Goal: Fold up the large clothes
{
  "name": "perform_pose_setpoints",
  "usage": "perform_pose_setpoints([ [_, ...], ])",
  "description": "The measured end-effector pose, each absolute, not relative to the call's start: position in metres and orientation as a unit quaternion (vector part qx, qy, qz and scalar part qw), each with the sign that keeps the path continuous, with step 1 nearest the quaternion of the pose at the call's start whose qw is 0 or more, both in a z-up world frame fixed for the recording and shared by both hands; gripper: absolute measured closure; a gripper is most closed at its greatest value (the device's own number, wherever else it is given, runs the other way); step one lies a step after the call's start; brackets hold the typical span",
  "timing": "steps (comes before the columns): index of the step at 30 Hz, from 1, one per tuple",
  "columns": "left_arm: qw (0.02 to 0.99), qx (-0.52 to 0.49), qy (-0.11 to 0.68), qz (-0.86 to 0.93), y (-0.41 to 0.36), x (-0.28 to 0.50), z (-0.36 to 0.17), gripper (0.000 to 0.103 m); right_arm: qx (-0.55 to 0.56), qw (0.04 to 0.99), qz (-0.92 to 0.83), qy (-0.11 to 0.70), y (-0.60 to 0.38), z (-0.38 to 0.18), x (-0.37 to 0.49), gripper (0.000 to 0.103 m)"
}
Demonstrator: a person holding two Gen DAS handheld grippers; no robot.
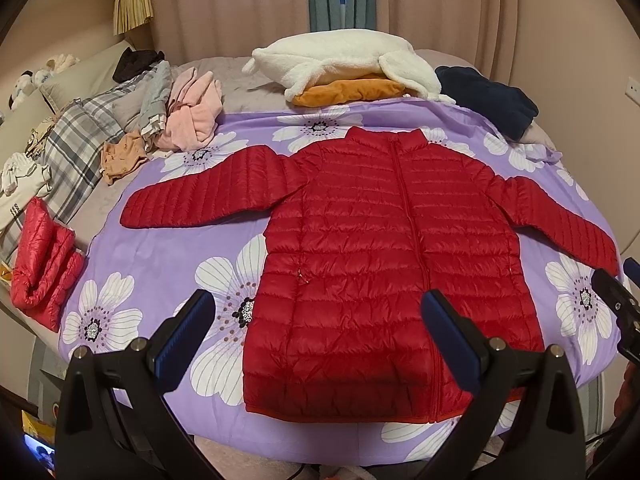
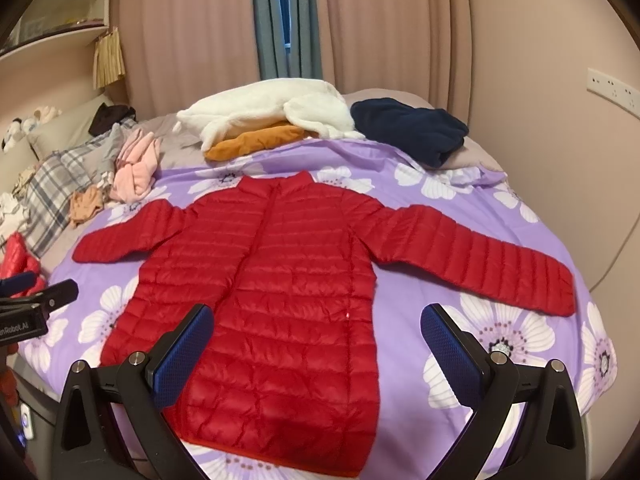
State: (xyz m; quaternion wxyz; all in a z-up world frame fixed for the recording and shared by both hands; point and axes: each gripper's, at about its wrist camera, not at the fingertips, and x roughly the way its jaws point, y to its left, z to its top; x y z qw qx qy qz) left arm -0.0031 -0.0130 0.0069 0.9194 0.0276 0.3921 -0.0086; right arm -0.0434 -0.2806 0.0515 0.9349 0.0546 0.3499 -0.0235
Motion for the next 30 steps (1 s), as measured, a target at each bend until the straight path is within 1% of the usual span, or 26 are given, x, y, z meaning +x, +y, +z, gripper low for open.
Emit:
perform_pose_setpoints([
  [30, 0.914, 0.033, 0.404, -0.009, -0.012, 0.001, -0.003, 0.0, 0.057, 0.935, -0.023, 0.349, -0.276, 0.054, -0.043, 0.001],
])
